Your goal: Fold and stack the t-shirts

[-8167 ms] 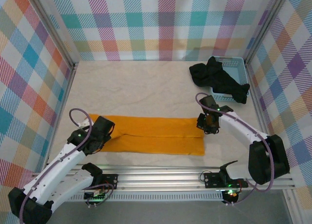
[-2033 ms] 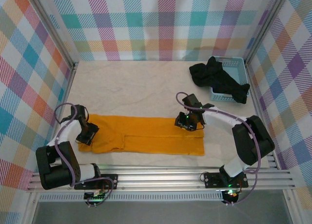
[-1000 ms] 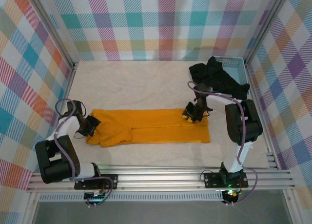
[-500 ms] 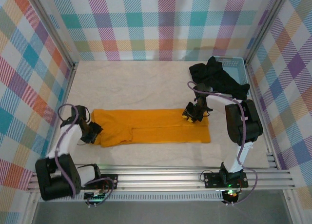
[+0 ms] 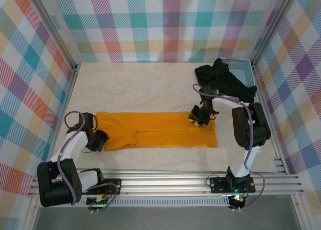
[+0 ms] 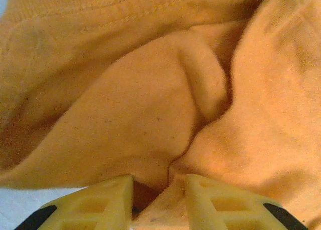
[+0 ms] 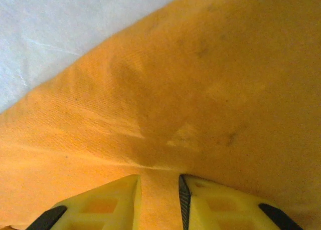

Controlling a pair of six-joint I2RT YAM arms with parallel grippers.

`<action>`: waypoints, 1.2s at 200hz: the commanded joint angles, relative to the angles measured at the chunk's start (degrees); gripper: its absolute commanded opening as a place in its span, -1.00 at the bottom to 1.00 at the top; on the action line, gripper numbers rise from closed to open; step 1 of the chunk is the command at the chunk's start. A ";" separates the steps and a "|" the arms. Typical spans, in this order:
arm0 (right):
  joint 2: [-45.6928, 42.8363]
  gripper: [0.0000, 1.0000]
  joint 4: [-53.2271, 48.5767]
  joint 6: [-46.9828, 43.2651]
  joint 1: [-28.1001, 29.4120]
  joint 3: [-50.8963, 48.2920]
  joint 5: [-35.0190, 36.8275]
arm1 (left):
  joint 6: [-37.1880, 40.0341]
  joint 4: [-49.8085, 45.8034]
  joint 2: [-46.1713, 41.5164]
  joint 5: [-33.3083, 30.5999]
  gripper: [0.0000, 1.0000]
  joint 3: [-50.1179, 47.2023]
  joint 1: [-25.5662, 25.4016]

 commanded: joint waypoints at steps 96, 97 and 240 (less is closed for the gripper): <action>-0.58 -0.43 -2.79 -0.20 0.82 0.13 2.76 | 0.03 4.07 -2.55 5.67 -0.49 -1.60 -1.17; -0.58 -0.43 -2.79 -0.20 0.81 0.13 2.71 | 0.07 4.10 -2.55 5.67 -0.50 -1.59 -1.17; -0.30 -0.43 -2.45 -0.20 1.07 0.04 2.49 | 4.24 -0.54 5.45 -5.88 -1.00 6.85 -1.17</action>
